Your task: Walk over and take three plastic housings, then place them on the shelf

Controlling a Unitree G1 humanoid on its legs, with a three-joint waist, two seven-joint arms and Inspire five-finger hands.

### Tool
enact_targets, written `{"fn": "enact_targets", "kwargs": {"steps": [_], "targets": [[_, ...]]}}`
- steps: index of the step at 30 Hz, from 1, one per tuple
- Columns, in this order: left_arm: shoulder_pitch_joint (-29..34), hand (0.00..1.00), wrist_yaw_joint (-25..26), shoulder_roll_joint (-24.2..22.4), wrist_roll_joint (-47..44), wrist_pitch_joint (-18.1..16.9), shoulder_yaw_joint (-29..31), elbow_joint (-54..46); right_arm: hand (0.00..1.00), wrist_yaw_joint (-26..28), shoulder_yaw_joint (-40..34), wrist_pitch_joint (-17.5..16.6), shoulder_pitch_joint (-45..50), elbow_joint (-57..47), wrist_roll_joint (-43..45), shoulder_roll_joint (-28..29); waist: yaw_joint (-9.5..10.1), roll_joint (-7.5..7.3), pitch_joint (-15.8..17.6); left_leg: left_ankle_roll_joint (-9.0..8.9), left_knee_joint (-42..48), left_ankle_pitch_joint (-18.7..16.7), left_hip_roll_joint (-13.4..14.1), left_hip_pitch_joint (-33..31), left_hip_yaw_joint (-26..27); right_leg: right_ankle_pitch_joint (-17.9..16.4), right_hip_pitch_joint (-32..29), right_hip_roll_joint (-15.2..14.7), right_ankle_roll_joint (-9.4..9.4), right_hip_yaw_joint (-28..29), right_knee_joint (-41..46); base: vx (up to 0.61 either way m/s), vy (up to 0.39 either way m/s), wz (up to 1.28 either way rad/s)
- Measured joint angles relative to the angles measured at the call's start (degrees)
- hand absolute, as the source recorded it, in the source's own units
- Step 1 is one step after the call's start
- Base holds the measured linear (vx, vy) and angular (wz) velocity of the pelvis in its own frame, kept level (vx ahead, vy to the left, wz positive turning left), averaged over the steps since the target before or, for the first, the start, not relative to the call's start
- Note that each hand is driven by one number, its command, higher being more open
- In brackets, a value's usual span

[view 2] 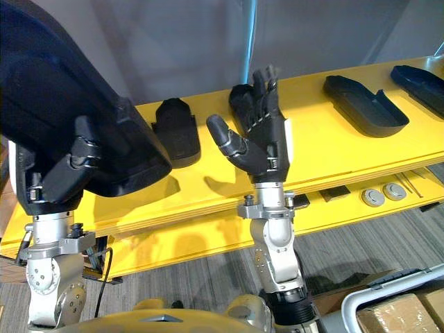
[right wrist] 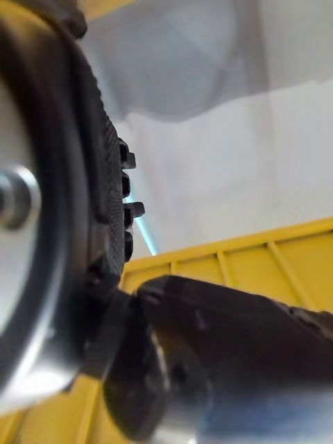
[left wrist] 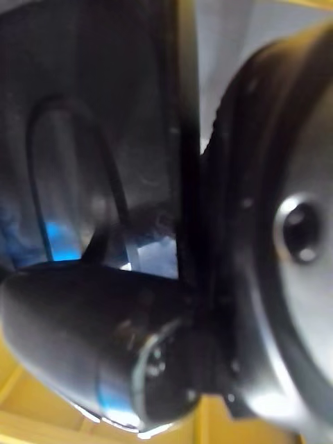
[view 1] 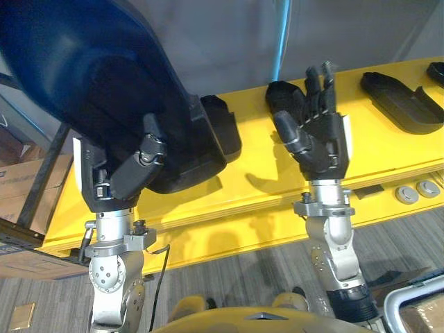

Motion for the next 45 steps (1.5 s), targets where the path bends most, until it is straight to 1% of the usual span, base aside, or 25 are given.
{"fn": "enact_targets", "kwargs": {"steps": [1, 2, 3, 4, 5, 6, 8, 9, 10, 11, 12, 13, 17, 19, 21, 24, 25, 26, 27, 30, 35, 38, 40, 43, 45], "targets": [[-0.22, 0.00, -0.14, 0.14, 0.04, 0.56, -0.07, 0.22, 1.00, -0.42, 0.42, 0.01, 0.00, 0.51, -0.33, 0.21, 0.24, 0.15, 0.04, 0.20, 0.02, -0.51, -0.15, -0.08, 0.65, 1.87, -0.32, 0.07, -1.15, 0.21, -0.35, -0.16, 0.411, -0.31], [-0.26, 0.00, -0.50, 0.46, 0.20, 0.93, -0.09, 0.36, 1.00, -1.38, 1.63, 0.04, -0.01, 0.89, -2.31, 0.53, 0.49, 0.93, 0.20, 2.31, -0.42, -0.73, 0.18, -0.41, 1.77, 5.57, -1.12, 0.74, -5.63, -0.32, -1.48, -0.16, 0.369, -0.31], [-0.43, 0.00, -0.65, 1.11, 0.22, 1.02, 0.05, 0.40, 1.00, -2.19, 2.67, 0.02, -0.08, 0.90, -4.87, 0.73, 0.73, 1.67, 0.62, 3.66, -1.62, -0.13, 0.73, -0.40, 2.50, 3.47, -1.74, 2.39, -7.37, -0.80, 0.84, -0.11, 0.271, -0.23], [-0.52, 0.00, -0.83, 1.49, 0.01, 1.05, 0.05, 0.40, 1.00, -2.57, 3.19, 0.02, -0.08, 0.90, -5.76, 0.78, 0.58, 1.75, 0.59, 3.84, -2.41, 0.41, 0.80, -0.41, 2.44, 1.64, -1.58, 3.58, -6.66, -0.91, 2.46, -0.04, 0.272, -0.18], [-1.45, 0.00, -1.68, 2.21, -0.32, 1.07, 0.06, 0.43, 1.00, -3.18, 3.49, 0.00, -0.21, 0.79, -6.62, 0.74, 1.20, 1.51, 0.36, 3.53, -4.65, 2.25, 0.55, -0.39, 2.19, -3.69, -1.24, 6.72, -6.15, -1.30, 5.12, 0.02, 0.196, -0.03], [-2.64, 0.00, -1.97, 2.51, -0.28, 1.21, 0.01, 0.46, 1.00, -3.38, 3.43, 0.00, -0.23, 0.55, -6.63, 0.75, 1.61, 1.06, 0.36, 3.89, -6.22, 3.46, -0.05, -0.46, 1.91, -6.71, -1.19, 8.17, -6.26, -1.45, 5.90, 0.02, 0.177, 0.00], [-4.49, 0.00, -1.44, 2.31, -0.09, 2.22, -0.45, 0.50, 1.00, -3.96, 3.09, 0.02, -0.13, 0.40, -6.71, 0.89, 1.36, 0.54, 0.41, 5.08, -8.72, 5.82, -1.31, -0.29, 1.04, -10.84, -0.27, 9.99, -6.54, -1.48, 6.85, 0.00, 0.088, 0.29], [-5.14, 0.00, -0.15, 2.20, 0.01, 3.00, -1.64, 0.52, 1.00, -4.58, 2.82, 0.04, 0.02, 0.40, -6.69, 0.94, 1.19, 0.46, 0.42, 5.59, -10.48, 7.20, -2.38, 0.41, 0.54, -12.95, 0.77, 11.03, -7.39, -1.79, 5.88, 0.02, 0.078, 0.44], [-4.84, 0.00, 0.68, 1.93, 0.08, 3.56, -2.61, 0.51, 1.00, -4.68, 2.49, 0.03, 0.16, 0.36, -6.57, 0.97, 0.93, 0.51, 0.44, 6.02, -11.43, 8.03, -3.26, 0.94, 0.22, -13.41, 2.56, 11.07, -8.05, -2.44, 3.19, 0.02, 0.051, 0.35], [-4.68, 0.00, 1.08, 1.73, 0.16, 3.85, -3.05, 0.49, 1.00, -4.54, 2.21, 0.02, 0.16, 0.33, -6.51, 0.95, 0.90, 0.64, 0.49, 6.07, -11.39, 8.07, -3.55, 0.92, -0.01, -13.05, 3.31, 11.14, -7.85, -2.54, 1.94, 0.02, 0.046, 0.27], [-4.37, 0.00, 2.01, 1.54, 1.01, 4.76, -3.68, 0.49, 1.00, -4.38, 1.80, 0.02, 0.18, 0.32, -6.45, 0.98, 1.01, 0.66, 0.51, 6.06, -11.50, 8.25, -3.87, 0.86, -0.35, -12.19, 4.40, 11.13, -6.58, -2.93, 0.64, 0.00, 0.036, 0.18], [-3.69, 0.00, 2.76, 1.46, 2.32, 5.56, -3.82, 0.49, 1.00, -4.28, 1.65, 0.03, 0.18, 0.25, -6.45, 0.96, 1.05, 0.51, 0.43, 5.91, -12.06, 8.69, -4.03, 0.91, -0.69, -11.97, 4.41, 11.11, -6.26, -3.23, 0.55, -0.01, 0.024, 0.18], [-0.61, 0.00, 4.40, 0.33, 2.49, 6.92, -3.90, 0.51, 1.00, -3.92, 0.40, 0.03, 0.50, -1.38, -6.22, 0.89, 1.30, 0.49, 0.42, 5.28, -15.22, 10.65, -4.27, 1.80, -1.64, -12.10, 4.19, 11.17, -6.36, -3.74, 0.84, -0.04, -0.041, 0.13], [1.59, 0.00, 6.37, -0.46, 2.56, 7.43, -3.70, 0.54, 1.00, -2.66, -1.34, 0.00, 2.78, -3.20, -6.16, 0.81, 1.71, 0.70, 0.58, 3.62, -11.69, 9.26, -3.05, 0.26, -2.11, -12.42, 4.48, 12.14, -6.19, -3.90, 1.15, -0.04, -0.078, 0.06], [2.14, 0.00, 7.98, -0.81, 3.03, 8.29, -2.61, 1.29, 1.00, -1.95, -2.05, -0.03, 3.23, -3.21, -6.16, 0.43, 1.70, 0.67, 0.64, 3.08, -9.77, 8.83, -2.10, -0.59, -2.35, -12.43, 4.44, 12.96, -6.20, -4.04, 1.53, -0.05, -0.073, 0.03], [2.11, 0.00, 8.85, -1.47, 5.13, 9.72, -0.70, 3.77, 1.00, -0.70, -3.83, -0.10, 3.37, -4.21, -6.16, 0.44, 1.44, 0.59, 0.69, 2.08, -14.81, 10.80, -1.95, 1.26, -2.66, -12.64, 4.53, 12.77, -6.54, -4.90, 2.16, -0.10, -0.068, 0.11], [2.06, 0.00, 8.93, -1.47, 5.49, 10.27, -0.51, 4.04, 1.00, -0.65, -4.29, -0.11, 3.56, -5.06, -6.18, 0.42, 1.28, 0.52, 0.74, 2.18, -16.60, 10.75, -1.41, 2.00, -0.94, -12.12, 4.57, 12.52, -5.69, -5.16, 2.10, -0.10, -0.083, 0.28], [1.60, 0.00, 9.25, -1.46, 9.28, 11.43, -0.26, 4.62, 1.00, -0.65, -4.81, -0.21, 3.69, -6.44, -6.18, -0.25, 0.72, 0.75, 0.70, 1.43, -19.07, 12.39, -0.08, 3.32, 3.88, -12.07, 5.04, 12.08, -5.61, -6.35, 2.12, -0.06, -0.042, 0.28], [0.40, 0.00, 9.23, -1.07, 12.08, 13.00, 0.12, 5.70, 1.00, -0.94, -5.07, -0.15, 3.71, -6.66, -6.23, -1.37, 0.29, 1.14, 0.66, 1.63, -21.99, 14.54, -0.45, 5.09, 4.28, -12.14, 5.66, 11.89, -5.57, -6.66, 2.12, -0.05, -0.032, 0.24], [-2.89, 0.00, 9.01, 1.39, 16.27, 16.71, 2.84, 8.67, 1.00, -1.11, -4.72, -0.13, 4.37, -6.91, -5.41, -1.63, -0.12, 1.26, 0.56, 2.06, -27.81, 17.65, -1.08, 7.82, 4.52, -12.08, 5.55, 11.87, -5.49, -6.41, 2.13, -0.01, 0.023, -0.02], [-6.77, 0.00, 9.67, 5.32, 16.22, 19.44, 9.72, 16.56, 1.00, -0.51, -2.90, 0.43, 5.74, -6.90, -3.64, -1.49, -0.47, 1.30, 0.51, 2.14, -29.91, 18.74, -1.07, 8.70, 5.57, -11.99, 4.61, 12.17, -5.36, -5.25, 2.09, 0.01, 0.011, -0.11], [-11.17, 0.00, 12.40, 8.24, 15.66, 20.01, 13.70, 23.30, 1.00, 1.83, -1.41, 2.28, 7.74, -6.89, -3.65, -1.87, -0.92, 1.33, 0.52, 2.12, -29.76, 18.76, -0.88, 8.56, 6.06, -12.01, 4.20, 12.38, -5.41, -4.85, 1.99, 0.04, -0.004, -0.07], [-15.24, 0.00, 13.11, 11.56, 12.53, 20.28, 15.08, 29.40, 1.00, 4.23, -0.64, 4.33, 9.01, -6.84, -3.35, -2.37, -1.44, 1.61, 0.51, 2.20, -29.74, 18.97, -0.75, 8.43, 6.43, -12.05, 3.77, 12.53, -5.47, -4.35, 2.01, 0.03, -0.007, -0.10], [-19.99, 0.00, 13.26, 13.62, 8.44, 20.41, 15.91, 36.41, 1.00, 6.69, -0.04, 6.03, 9.31, -6.77, -3.11, -4.39, -1.90, 2.51, 0.17, 2.20, -29.72, 19.04, -0.73, 7.89, 7.07, -11.97, 2.81, 12.83, -5.38, -3.50, 2.08, 0.02, -0.002, -0.14], [-24.25, 0.00, 10.75, 15.35, 1.14, 20.63, 16.53, 43.32, 1.00, 9.17, 0.11, 6.97, 9.29, -6.69, -1.88, -6.21, -3.21, 3.27, 0.29, 2.18, -29.70, 19.21, -0.73, 7.42, 7.14, -11.92, 2.21, 12.83, -5.31, -3.38, 2.20, 0.00, 0.000, 0.00]]}}
